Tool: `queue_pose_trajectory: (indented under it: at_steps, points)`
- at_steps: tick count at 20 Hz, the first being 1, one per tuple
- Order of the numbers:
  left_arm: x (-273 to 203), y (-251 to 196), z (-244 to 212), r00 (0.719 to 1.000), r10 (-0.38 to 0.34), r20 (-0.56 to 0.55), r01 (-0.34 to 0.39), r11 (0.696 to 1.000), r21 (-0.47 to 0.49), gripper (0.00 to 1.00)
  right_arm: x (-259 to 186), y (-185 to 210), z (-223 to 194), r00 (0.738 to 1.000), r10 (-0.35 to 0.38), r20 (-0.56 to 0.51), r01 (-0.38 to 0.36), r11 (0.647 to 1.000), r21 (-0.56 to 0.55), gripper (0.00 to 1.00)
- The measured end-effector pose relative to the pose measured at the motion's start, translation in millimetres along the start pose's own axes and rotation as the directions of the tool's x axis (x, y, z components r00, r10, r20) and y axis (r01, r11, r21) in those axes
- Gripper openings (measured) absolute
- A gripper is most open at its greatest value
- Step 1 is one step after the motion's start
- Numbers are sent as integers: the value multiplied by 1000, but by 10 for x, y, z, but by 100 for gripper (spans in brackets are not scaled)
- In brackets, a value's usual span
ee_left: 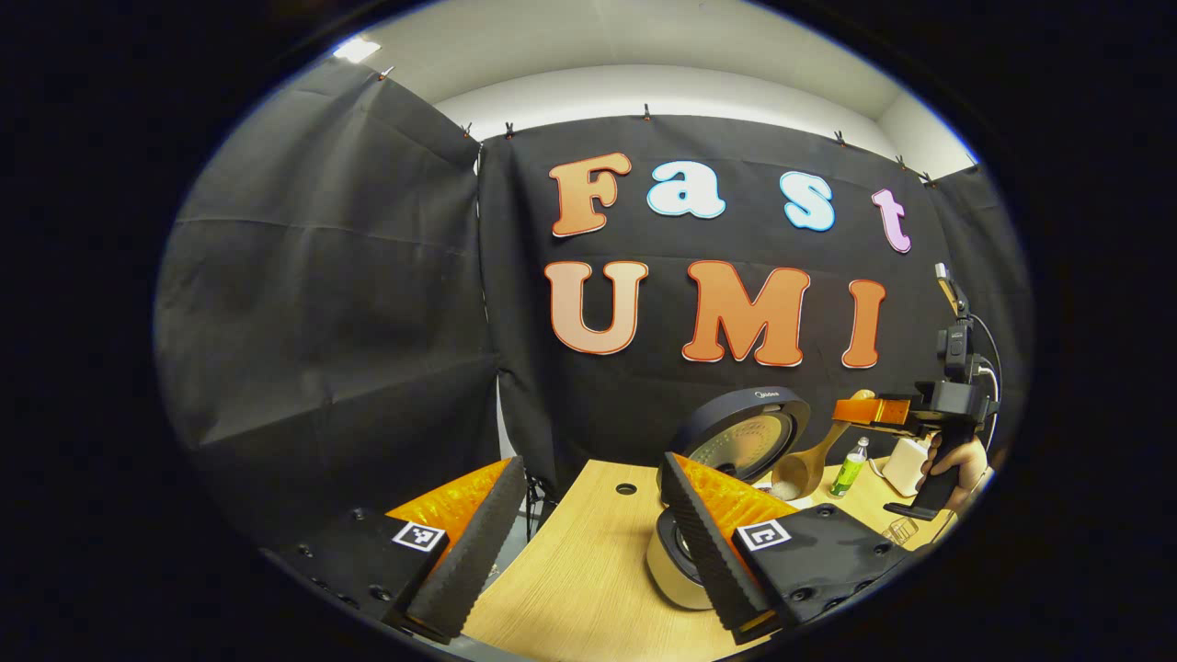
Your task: Close the left gripper, press the button to open the rice cooker; take a wooden spoon from the chopstick holder with the right hand, scoop a spoonful of rice and pour it into the rice cooker, then put the wooden spoon back into the chopstick holder.
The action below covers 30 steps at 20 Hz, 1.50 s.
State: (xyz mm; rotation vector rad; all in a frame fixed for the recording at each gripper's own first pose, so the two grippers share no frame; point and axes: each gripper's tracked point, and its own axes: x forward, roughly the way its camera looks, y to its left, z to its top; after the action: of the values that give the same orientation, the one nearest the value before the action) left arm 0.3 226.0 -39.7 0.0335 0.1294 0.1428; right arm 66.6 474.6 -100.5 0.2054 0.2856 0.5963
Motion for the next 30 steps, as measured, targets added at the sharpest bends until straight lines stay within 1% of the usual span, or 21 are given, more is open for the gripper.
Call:
queue_pose_trajectory:
  at_steps: [5, 8, 9, 10, 14, 16, 19, 21, 23, 25, 27, 28, 30]
  points:
    - [26, -3, -75, 1000, 10, -16, -10, 1000, 3, 99, -22, 134, -82, 999, 41, -8, -41, 988, -146, 11]
    - [20, 1, -106, 1000, 13, -28, -12, 1000, 5, 100, -22, 206, -167, 997, 68, -24, -72, 972, -226, 10]
    - [23, 7, -92, 1000, 14, -27, -14, 1000, 4, 98, -27, 219, -177, 997, 74, -27, -79, 965, -250, 10]
    - [20, 7, -71, 1000, 13, -23, -13, 1000, 3, 98, -29, 248, -204, 996, 82, -31, -88, 958, -274, 11]
    - [14, 45, -59, 1000, 27, -16, -26, 999, 26, 98, -97, 293, -297, 995, 90, -45, -100, 938, -332, 11]
    - [7, 27, -66, 999, 26, -23, -26, 999, 22, 98, -103, 287, -314, 994, 95, -53, -107, 948, -301, 11]
    - [37, -29, -36, 1000, 4, -13, -4, 1000, -6, 100, -141, 203, -294, 991, 113, -74, -124, 978, -165, 11]
    - [25, -12, -9, 1000, 5, -6, -5, 1000, -8, 97, -183, 109, -219, 990, 120, -74, -126, 989, -78, 10]
    - [16, 14, 42, 1000, 13, -1, -13, 1000, -7, 100, -276, -31, -102, 992, 111, -57, -112, 994, -19, 11]
    - [9, -32, 70, 1000, 5, 7, -5, 1000, -16, 97, -389, -225, -1, 995, 92, -34, -91, 996, 12, 11]
    - [18, -80, 99, 1000, -3, 11, 3, 1000, -10, 97, -529, -471, 76, 998, 57, -19, -56, 998, 28, 11]
    - [14, -105, 109, 1000, -7, 12, 7, 1000, -6, 99, -604, -616, 93, 999, 40, -14, -39, 999, 36, 11]
    - [20, -175, 116, 1000, -19, 14, 19, 1000, 1, 100, -794, -920, 121, 1000, -10, -14, 11, 999, 53, 11]
